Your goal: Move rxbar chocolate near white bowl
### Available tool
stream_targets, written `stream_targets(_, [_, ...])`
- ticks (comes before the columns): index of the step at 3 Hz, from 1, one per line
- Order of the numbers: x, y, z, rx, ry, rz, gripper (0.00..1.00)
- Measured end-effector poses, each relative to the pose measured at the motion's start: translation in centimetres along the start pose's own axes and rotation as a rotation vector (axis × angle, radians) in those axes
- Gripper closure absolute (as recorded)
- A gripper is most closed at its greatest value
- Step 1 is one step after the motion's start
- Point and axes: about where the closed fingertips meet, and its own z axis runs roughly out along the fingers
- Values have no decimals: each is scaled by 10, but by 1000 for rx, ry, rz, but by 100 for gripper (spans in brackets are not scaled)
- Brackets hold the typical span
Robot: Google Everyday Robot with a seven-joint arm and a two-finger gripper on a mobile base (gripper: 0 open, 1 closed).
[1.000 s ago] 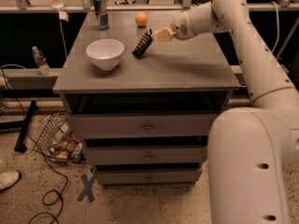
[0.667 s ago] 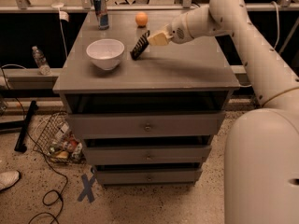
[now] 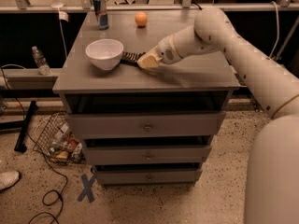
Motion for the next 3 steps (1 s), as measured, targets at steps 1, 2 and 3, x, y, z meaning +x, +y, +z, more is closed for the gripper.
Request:
stream_targets(1, [12, 15, 8, -14, 25, 6, 100])
stream_targets(2, [9, 16, 7, -15, 26, 6, 82])
stream_targets(3, [6, 16, 5, -15, 26, 6, 60])
